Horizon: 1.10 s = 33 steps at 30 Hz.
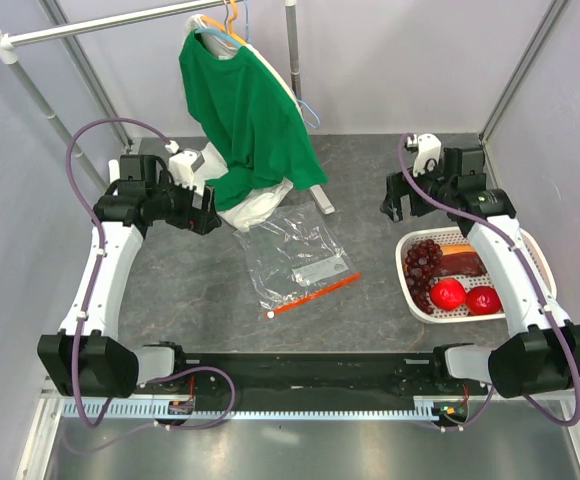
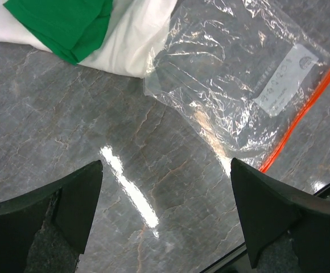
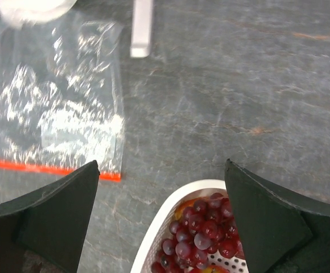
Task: Place the food in the zip-top bag and seal the zipper
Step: Pick up the zipper food storage bag at the center of the board.
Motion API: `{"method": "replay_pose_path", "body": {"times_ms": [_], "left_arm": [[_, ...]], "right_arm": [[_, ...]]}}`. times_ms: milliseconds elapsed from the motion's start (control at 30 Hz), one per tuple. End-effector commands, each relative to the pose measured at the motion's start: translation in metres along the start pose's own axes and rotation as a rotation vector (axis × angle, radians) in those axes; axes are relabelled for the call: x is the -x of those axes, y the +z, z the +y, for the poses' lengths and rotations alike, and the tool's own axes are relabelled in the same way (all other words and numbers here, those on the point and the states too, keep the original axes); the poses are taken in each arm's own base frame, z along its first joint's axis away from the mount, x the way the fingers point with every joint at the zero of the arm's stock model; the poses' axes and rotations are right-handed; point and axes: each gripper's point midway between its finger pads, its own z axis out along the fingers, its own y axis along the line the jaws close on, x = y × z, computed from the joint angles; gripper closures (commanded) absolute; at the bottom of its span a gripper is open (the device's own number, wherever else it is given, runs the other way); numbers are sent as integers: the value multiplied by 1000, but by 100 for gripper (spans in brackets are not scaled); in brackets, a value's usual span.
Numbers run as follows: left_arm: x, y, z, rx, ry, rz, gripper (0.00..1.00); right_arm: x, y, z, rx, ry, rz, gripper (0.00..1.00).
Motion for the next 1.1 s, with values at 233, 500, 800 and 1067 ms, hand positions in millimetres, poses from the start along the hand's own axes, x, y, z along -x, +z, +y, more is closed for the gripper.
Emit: {"method": "replay_pose_path", "body": {"times_ms": [233, 500, 800, 1067], "left_arm": [[12, -25, -52, -221, 139, -149, 0], [24, -46, -76, -294, 204, -268, 0], [14, -47, -80, -298, 220, -280, 0], [6, -39, -81, -329, 209, -261, 0]], "right_arm": [[-72, 5, 84, 373, -578, 155, 2], [-124, 40, 143, 504, -1010, 187, 5], [-175, 80, 147, 591, -1336, 149, 23], [-177, 110, 138, 520, -1354, 169, 30]]}}
